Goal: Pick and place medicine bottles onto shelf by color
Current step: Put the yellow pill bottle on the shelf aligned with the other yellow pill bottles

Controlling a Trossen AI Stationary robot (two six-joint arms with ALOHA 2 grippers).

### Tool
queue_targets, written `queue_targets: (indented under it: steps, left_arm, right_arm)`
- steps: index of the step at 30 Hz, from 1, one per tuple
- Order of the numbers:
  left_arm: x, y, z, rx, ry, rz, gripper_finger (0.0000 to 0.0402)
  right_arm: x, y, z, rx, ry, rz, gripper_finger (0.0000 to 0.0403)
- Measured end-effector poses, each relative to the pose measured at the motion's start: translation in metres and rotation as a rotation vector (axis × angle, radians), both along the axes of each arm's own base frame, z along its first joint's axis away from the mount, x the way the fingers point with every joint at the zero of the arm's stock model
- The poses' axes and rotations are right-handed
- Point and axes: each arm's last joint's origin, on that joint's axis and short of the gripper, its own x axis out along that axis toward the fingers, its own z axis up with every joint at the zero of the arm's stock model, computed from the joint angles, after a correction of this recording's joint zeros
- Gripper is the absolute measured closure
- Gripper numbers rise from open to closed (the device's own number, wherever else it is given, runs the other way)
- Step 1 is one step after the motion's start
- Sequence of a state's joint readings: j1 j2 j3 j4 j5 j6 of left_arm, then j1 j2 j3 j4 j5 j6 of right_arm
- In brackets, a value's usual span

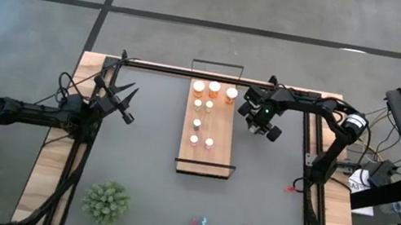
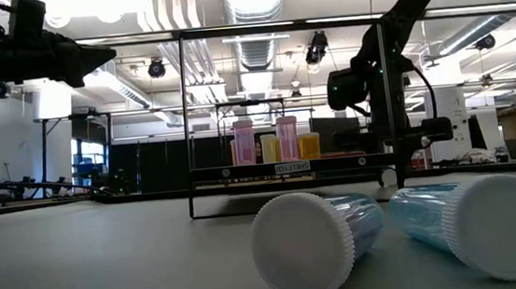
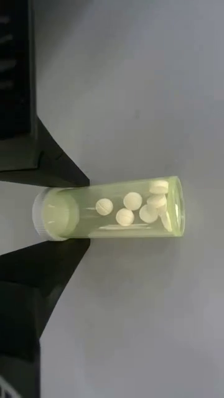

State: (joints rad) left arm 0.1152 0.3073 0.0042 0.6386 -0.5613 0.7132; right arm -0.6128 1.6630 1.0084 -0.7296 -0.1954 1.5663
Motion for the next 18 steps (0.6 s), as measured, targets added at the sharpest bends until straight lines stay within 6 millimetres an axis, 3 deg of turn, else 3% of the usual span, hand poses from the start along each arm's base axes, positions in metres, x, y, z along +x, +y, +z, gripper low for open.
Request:
queue_targets:
  steps: [7, 18]
  left_arm:
    - [0.000, 0.000, 0.000, 0.000, 0.000, 0.000, 0.0330]
    - [0.000, 0.000, 0.000, 0.000, 0.000, 0.000, 0.0330]
  right_arm:
    - [0.000, 0.002, 0.008, 0.023, -0.068, 0.039, 0.0277]
    - [-0.013, 0.016, 0.061, -0.024, -0.204, -0.011, 0.0278]
